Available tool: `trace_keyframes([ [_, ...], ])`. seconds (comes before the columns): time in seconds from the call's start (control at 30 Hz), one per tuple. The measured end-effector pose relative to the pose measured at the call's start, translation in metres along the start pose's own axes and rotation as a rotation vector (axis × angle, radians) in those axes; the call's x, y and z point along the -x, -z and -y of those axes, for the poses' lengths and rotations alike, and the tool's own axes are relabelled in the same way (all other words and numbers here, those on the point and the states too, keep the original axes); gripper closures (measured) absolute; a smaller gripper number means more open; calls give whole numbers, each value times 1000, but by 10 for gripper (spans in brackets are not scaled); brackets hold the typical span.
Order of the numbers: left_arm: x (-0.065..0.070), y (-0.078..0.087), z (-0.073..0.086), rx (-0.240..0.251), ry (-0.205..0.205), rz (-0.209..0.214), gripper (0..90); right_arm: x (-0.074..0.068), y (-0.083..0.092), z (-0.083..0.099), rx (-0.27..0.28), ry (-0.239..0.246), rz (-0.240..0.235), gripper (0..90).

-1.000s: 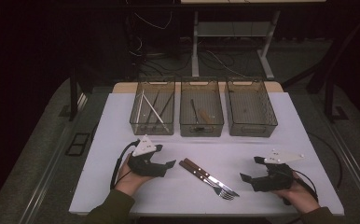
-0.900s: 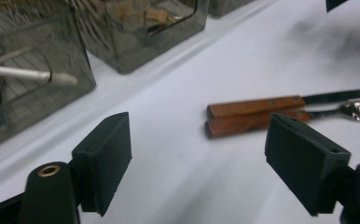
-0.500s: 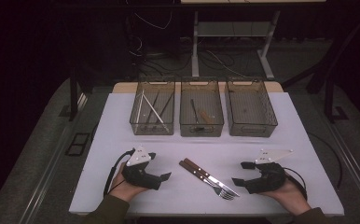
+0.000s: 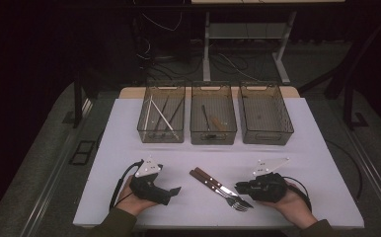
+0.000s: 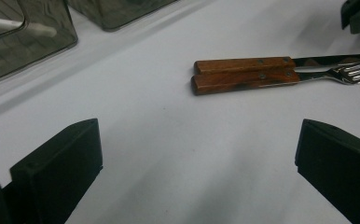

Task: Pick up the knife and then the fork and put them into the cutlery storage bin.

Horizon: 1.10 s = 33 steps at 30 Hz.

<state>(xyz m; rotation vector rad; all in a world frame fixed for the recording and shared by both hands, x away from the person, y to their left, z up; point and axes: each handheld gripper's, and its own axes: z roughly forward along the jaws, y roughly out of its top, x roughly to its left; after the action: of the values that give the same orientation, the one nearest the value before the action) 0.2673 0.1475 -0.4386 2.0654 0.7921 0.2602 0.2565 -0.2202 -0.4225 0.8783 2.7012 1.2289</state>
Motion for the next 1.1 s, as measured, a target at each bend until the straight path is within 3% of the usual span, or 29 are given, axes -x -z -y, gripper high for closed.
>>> trace_keyframes([
  [0.13,0,-2,0,-7,9,5,0,-6,-9,-5,-17,30,-22,900],
  [0.43,0,-2,0,4,11,4,19,-20,-31,-15,-59,66,-54,900],
  [0.67,0,-2,-1,6,11,4,22,-29,-50,-19,-125,90,-33,900],
  [1.1,0,-2,-1,5,12,4,27,-29,-51,-17,-153,108,-5,900],
])
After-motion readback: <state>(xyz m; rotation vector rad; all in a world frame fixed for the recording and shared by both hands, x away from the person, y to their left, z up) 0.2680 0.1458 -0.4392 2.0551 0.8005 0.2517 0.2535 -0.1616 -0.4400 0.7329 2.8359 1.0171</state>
